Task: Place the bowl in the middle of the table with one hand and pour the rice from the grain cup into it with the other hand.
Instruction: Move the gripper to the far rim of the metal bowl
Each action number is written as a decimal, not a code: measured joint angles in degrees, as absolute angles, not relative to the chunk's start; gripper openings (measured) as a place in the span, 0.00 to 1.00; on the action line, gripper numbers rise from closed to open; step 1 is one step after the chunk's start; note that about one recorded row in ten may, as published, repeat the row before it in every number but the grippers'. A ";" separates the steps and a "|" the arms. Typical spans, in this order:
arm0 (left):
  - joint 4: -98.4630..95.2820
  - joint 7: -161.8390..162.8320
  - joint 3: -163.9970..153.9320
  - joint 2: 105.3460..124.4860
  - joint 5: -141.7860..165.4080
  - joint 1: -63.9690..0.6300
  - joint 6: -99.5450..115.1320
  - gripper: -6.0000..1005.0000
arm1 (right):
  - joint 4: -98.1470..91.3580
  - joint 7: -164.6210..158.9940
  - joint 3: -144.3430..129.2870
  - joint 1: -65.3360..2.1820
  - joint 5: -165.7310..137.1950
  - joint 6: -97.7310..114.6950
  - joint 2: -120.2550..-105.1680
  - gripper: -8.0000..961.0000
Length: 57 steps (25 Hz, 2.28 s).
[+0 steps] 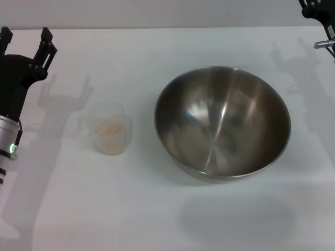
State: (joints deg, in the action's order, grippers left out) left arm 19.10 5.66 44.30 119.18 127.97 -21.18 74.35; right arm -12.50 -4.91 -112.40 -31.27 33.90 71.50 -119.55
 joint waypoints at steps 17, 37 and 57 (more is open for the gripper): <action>18.84 5.70 44.30 119.18 127.57 -21.36 74.36 0.83 | -12.85 6.58 -112.93 -30.72 33.64 74.84 -119.55 0.73; 18.45 5.45 44.88 118.95 127.52 -21.22 74.70 0.82 | -68.55 5.23 -99.66 -22.39 26.11 -3.10 -118.79 0.73; 17.90 5.71 45.71 118.82 127.53 -21.00 74.97 0.81 | -83.25 16.65 -74.55 -40.83 24.60 -93.45 -117.88 0.73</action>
